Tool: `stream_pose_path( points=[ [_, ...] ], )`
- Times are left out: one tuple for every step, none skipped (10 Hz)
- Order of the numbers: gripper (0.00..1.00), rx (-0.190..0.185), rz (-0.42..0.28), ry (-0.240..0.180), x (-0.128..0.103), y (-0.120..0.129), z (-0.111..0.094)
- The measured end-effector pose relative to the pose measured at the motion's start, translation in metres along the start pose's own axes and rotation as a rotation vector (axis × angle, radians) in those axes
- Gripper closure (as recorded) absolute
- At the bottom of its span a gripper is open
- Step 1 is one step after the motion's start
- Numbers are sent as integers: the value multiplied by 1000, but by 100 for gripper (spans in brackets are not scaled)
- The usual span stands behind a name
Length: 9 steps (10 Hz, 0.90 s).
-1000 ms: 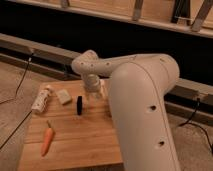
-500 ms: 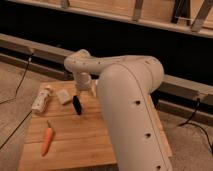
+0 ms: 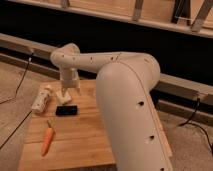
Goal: Knock the eraser over
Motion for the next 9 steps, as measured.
stream_pose_path(
  points=[
    [35,1,2,-1,-1,-2,0],
    [35,2,3,-1,-1,-3,0],
    [35,2,3,-1,-1,-2,0],
    [35,1,-1,-1,0,0,0],
    [35,1,-1,-1,0,0,0],
    [35,2,0,-1,0,0,0],
    [35,2,0,-1,0,0,0],
    [35,2,0,-1,0,0,0],
    [35,2,0,-1,0,0,0]
  ],
)
